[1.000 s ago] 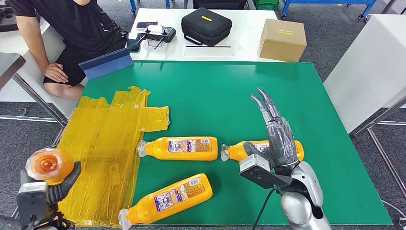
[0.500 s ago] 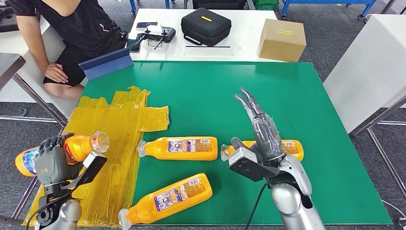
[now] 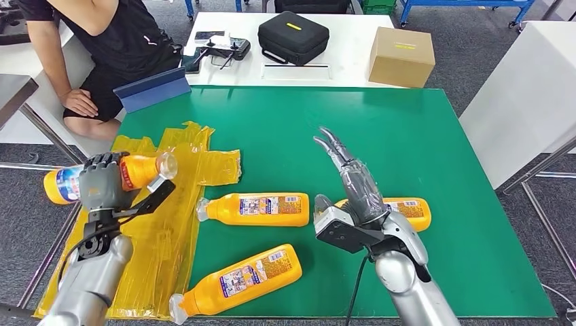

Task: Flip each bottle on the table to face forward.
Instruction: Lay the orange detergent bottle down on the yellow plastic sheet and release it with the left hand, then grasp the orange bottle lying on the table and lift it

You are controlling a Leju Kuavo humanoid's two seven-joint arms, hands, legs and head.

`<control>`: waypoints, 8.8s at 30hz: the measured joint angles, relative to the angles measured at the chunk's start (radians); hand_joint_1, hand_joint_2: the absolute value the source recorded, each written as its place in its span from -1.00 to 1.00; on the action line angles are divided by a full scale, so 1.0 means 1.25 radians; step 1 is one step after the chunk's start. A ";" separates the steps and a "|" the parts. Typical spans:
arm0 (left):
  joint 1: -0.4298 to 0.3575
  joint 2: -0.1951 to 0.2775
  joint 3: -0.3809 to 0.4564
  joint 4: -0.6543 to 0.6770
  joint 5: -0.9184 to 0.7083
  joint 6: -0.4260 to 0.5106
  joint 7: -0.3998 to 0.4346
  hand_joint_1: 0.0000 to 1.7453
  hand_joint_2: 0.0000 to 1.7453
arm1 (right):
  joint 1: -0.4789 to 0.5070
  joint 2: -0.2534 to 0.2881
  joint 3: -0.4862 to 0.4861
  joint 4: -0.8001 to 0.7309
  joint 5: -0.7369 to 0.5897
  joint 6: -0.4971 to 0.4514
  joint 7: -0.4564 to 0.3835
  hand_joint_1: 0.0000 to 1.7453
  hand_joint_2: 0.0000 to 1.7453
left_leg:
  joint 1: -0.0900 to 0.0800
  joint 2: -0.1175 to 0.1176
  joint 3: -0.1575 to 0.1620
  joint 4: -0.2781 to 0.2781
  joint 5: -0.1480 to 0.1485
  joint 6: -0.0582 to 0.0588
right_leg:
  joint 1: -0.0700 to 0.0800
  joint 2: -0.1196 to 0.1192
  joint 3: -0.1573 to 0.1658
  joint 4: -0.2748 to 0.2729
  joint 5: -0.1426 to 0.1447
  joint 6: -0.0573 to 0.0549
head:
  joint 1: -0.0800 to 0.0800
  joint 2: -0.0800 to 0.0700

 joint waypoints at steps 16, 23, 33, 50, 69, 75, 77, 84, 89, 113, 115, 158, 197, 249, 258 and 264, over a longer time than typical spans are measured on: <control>-0.179 -0.057 -0.058 0.274 -0.037 -0.019 0.036 1.00 1.00 | -0.015 -0.017 0.034 0.020 0.003 0.020 0.014 -1.00 -1.00 | 0.000 0.001 -0.002 0.000 0.000 0.000 | 0.000 0.000 -0.002 0.000 0.000 0.000 | 0.000 0.000; -0.180 -0.097 -0.067 0.304 -0.032 -0.037 0.031 0.98 1.00 | -0.037 -0.012 0.049 0.043 0.003 0.032 0.017 -1.00 -1.00 | 0.000 0.001 -0.003 0.000 0.000 0.000 | 0.000 0.000 -0.002 0.000 0.000 0.000 | 0.000 0.000; -0.187 -0.120 -0.068 0.335 -0.008 -0.122 0.001 -1.00 -1.00 | -0.045 0.009 0.053 0.052 0.018 0.051 0.038 -1.00 -1.00 | 0.000 0.001 -0.003 0.000 0.000 0.000 | 0.000 0.000 -0.003 0.000 0.000 0.000 | 0.000 0.000; -0.201 -0.120 -0.063 0.344 0.030 -0.123 -0.016 -1.00 -1.00 | -0.041 0.046 0.029 0.044 0.072 0.086 0.050 -1.00 -1.00 | 0.000 0.001 -0.003 0.000 0.000 0.000 | 0.000 0.000 -0.003 0.000 0.000 0.000 | 0.000 0.000; 0.021 -0.155 0.113 -0.185 1.095 -0.460 -0.376 -1.00 -1.00 | 0.039 0.013 -0.108 0.057 0.252 0.027 0.081 -1.00 1.00 | 0.000 0.002 -0.003 0.000 0.000 0.000 | 0.000 0.002 -0.003 0.000 0.000 0.000 | 0.000 0.000; 0.302 -0.163 0.137 -0.523 1.343 -0.513 -0.396 -1.00 -1.00 | 0.179 -0.044 -0.243 -0.005 0.249 0.061 0.053 -1.00 1.00 | 0.000 0.001 -0.004 0.000 -0.003 0.000 | 0.000 0.002 -0.005 -0.002 -0.002 0.002 | 0.000 0.000; 0.374 -0.164 0.140 -0.585 1.370 -0.518 -0.407 -1.00 -1.00 | 0.220 -0.063 -0.273 -0.026 0.259 0.066 0.047 -1.00 1.00 | 0.000 0.000 -0.005 0.000 -0.003 0.000 | 0.000 0.001 -0.005 -0.002 -0.003 0.003 | 0.000 0.000; 0.483 -0.159 0.143 -0.671 1.409 -0.510 -0.424 -1.00 -1.00 | 0.270 -0.094 -0.309 -0.077 0.315 0.089 0.058 -1.00 1.00 | 0.000 0.000 -0.005 0.000 -0.002 0.001 | 0.000 0.002 -0.005 -0.002 -0.001 0.003 | 0.000 0.000; 0.496 -0.157 0.140 -0.682 1.411 -0.508 -0.425 -1.00 -1.00 | 0.262 -0.092 -0.319 -0.085 0.371 0.090 0.083 -1.00 1.00 | 0.000 0.000 -0.004 0.000 -0.001 0.001 | 0.000 0.002 -0.004 -0.002 0.001 0.001 | 0.000 0.000; 0.464 -0.144 0.119 -0.671 1.433 -0.510 -0.429 -1.00 -1.00 | 0.251 -0.218 -0.324 0.038 0.398 0.046 0.107 -1.00 1.00 | -0.002 0.000 -0.004 0.000 0.000 0.002 | -0.001 0.001 -0.004 -0.002 0.002 0.003 | 0.000 0.000; 0.467 -0.139 0.119 -0.671 1.446 -0.511 -0.431 -1.00 -1.00 | 0.243 -0.262 -0.322 0.076 0.357 0.047 0.099 -1.00 1.00 | -0.002 0.000 -0.004 0.000 0.000 0.002 | -0.001 0.001 -0.004 -0.002 0.002 0.003 | 0.000 0.000; 0.485 -0.087 0.097 -0.644 1.516 -0.525 -0.460 -1.00 -1.00 | -0.070 -0.428 -0.061 0.457 0.241 0.018 0.055 -1.00 1.00 | -0.002 0.001 -0.004 0.000 0.001 0.003 | -0.001 0.001 -0.004 -0.002 0.002 0.004 | 0.000 0.000; 0.470 -0.079 0.073 -0.625 1.526 -0.518 -0.459 -1.00 -1.00 | -0.206 -0.337 0.149 0.631 0.224 -0.013 0.071 0.92 1.00 | -0.002 0.002 -0.002 0.000 0.002 0.003 | -0.001 0.002 -0.003 -0.002 0.003 0.004 | 0.000 0.000; 0.444 -0.117 -0.080 -0.556 1.522 -0.560 -0.383 -1.00 1.00 | -0.301 -0.233 0.026 0.336 0.015 0.036 0.032 0.93 1.00 | -0.002 0.000 -0.007 0.000 0.004 0.004 | -0.001 0.000 -0.006 -0.001 0.005 0.006 | 0.000 0.000; 0.444 -0.131 -0.182 -0.562 1.581 -0.631 -0.320 -1.00 1.00 | -0.364 -0.065 0.128 0.439 0.019 -0.015 0.070 0.93 1.00 | -0.002 0.002 -0.008 0.000 0.005 0.003 | -0.001 0.002 -0.008 -0.001 0.005 0.005 | 0.000 0.000; 0.406 -0.153 -0.274 -0.564 1.623 -0.640 -0.267 -1.00 1.00 | -0.387 0.086 0.207 0.539 0.024 -0.041 0.126 0.94 1.00 | -0.001 0.002 -0.009 0.000 0.005 0.002 | 0.000 0.002 -0.009 0.000 0.006 0.004 | -0.001 0.000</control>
